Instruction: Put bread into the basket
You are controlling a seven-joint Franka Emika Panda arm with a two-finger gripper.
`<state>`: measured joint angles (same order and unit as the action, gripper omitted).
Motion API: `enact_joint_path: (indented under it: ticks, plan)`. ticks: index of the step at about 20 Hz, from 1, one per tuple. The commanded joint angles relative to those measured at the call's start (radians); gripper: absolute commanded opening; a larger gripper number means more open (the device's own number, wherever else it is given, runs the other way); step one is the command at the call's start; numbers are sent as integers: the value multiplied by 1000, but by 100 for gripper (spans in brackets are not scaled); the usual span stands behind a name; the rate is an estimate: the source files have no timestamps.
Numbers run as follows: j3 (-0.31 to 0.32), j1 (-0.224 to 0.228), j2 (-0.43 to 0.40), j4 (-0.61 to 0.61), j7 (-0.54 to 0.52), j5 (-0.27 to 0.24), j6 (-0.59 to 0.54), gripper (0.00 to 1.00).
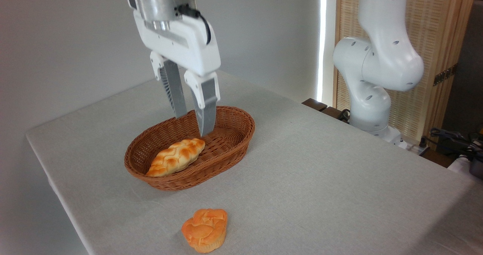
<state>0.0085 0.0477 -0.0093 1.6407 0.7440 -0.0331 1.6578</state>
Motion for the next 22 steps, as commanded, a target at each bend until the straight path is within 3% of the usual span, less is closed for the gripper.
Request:
enact_joint_path:
  ticks: [1,6,9,12,16,20,22]
  plan:
    - [31,-6,-24,143,23,31,213,100]
    - [87,-9,-11,299,43,142,474,100]
    - [117,-9,26,330,52,179,516,100]
    - [104,-9,103,330,29,154,542,100]
    - [88,-11,127,330,12,0,553,100]
    - [84,-26,153,334,18,-8,565,100]
    - [84,-28,155,334,23,2,565,90]
